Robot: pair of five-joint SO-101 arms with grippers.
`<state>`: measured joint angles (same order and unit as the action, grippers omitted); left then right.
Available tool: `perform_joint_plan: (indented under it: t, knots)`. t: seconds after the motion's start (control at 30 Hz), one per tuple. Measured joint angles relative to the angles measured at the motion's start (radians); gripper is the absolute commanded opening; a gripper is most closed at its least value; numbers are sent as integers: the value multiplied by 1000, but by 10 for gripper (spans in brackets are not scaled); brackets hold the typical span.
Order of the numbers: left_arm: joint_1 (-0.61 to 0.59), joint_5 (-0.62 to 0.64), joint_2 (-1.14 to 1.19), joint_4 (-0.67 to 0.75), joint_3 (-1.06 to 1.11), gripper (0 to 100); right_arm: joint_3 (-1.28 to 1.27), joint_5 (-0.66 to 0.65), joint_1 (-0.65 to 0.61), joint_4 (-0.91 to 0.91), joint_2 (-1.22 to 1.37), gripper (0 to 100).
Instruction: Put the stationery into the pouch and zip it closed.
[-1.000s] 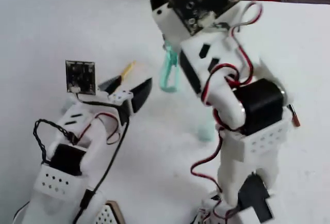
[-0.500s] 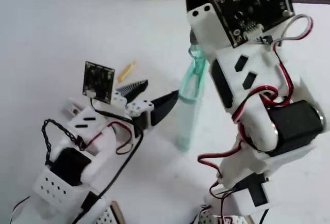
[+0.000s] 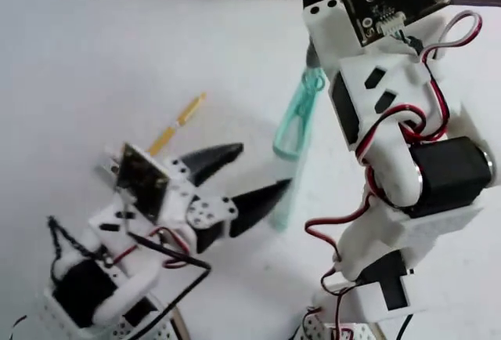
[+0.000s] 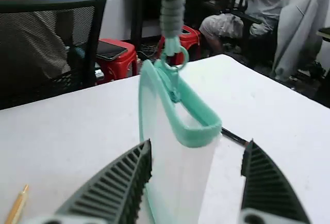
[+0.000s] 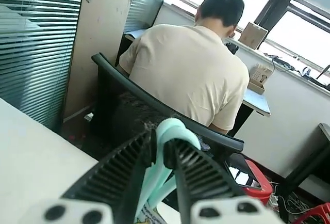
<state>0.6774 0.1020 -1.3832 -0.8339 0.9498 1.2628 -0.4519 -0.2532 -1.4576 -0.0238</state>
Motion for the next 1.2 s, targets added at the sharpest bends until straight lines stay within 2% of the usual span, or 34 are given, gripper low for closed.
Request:
perform_joint_plan:
  t: [0.17,0.53,0.73,0.93,1.1,1.2]
  knots:
    - [68,-8,12,150,112,278,0,0,-3,-15,0,18]
    - [72,-5,12,229,127,264,0,-2,-3,-107,0,18]
    - [-14,3,8,233,141,264,0,-2,-3,-138,-41,18]
    - [-26,3,-12,193,141,264,-5,-2,-35,-138,-89,18]
    - [-34,3,-144,141,150,264,-5,-2,-34,-141,-91,18]
    - [-91,3,-143,138,163,267,-5,-2,-40,-147,-91,18]
